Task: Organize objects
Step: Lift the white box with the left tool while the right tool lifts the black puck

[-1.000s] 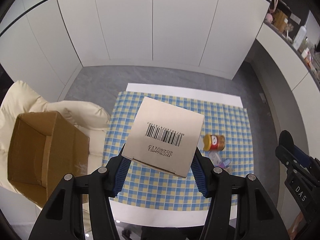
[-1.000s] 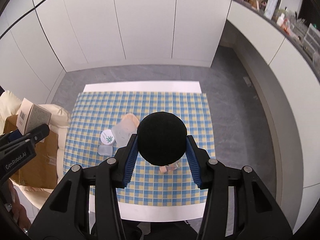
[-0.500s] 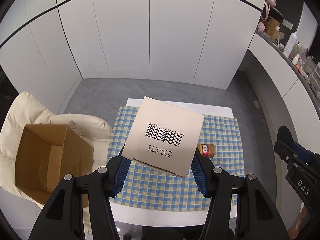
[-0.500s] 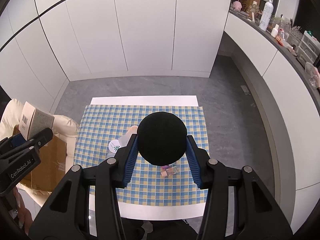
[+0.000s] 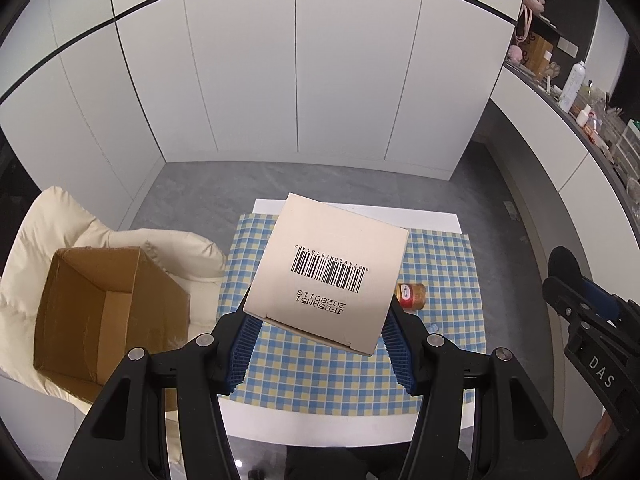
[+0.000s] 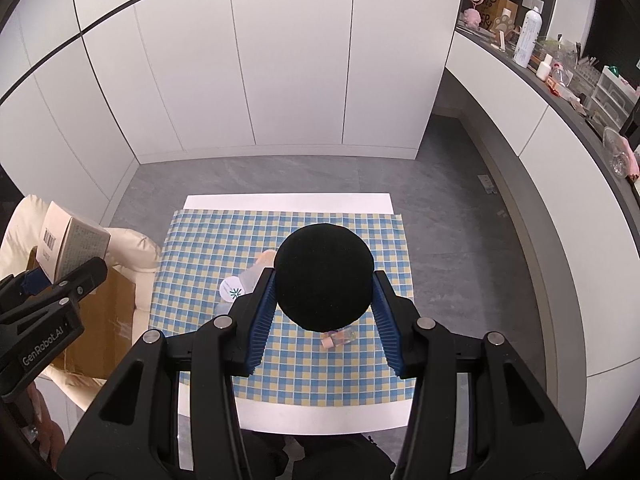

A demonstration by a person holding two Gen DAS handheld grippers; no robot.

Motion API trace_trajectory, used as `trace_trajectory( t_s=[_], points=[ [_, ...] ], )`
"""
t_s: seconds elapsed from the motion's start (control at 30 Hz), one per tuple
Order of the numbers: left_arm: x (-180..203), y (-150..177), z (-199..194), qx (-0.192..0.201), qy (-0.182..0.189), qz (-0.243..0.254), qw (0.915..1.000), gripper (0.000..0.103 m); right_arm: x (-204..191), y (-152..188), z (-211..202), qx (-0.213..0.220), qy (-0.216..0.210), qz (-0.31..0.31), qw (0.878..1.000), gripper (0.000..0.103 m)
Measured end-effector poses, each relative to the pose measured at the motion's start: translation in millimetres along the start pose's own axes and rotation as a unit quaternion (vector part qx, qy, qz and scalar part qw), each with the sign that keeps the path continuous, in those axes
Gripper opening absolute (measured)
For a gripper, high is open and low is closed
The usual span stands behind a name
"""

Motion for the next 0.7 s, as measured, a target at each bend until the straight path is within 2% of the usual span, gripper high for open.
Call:
trace_trajectory(
  t_s=[0.33, 0.57, 0.7],
  points=[
    [6, 19, -8, 0.001, -0.009, 0.011, 0.9999, 0.058, 2, 22, -7, 0.002, 0.002, -0.003, 1.000, 0.049],
    [12, 34, -20, 0.008, -0.005, 0.018, 0.9998, 0.058, 2, 46, -23, 0.012, -0.004, -0.003, 1.000, 0.049],
    [16, 47, -28, 0.015, -0.015, 0.031, 0.9993, 0.058, 4, 61, -29, 0.010, -0.010, 0.002, 1.000, 0.049]
  ],
)
Point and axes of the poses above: each gripper's, at about its wrist camera, not at the fingertips, and z roughly the way its jaws point, x to its right, y to its underside, the point moved 1 cm from there along z, roughly the way its jaws point, and after that the axes turned 11 degrees about y, right-handed, at the moved point
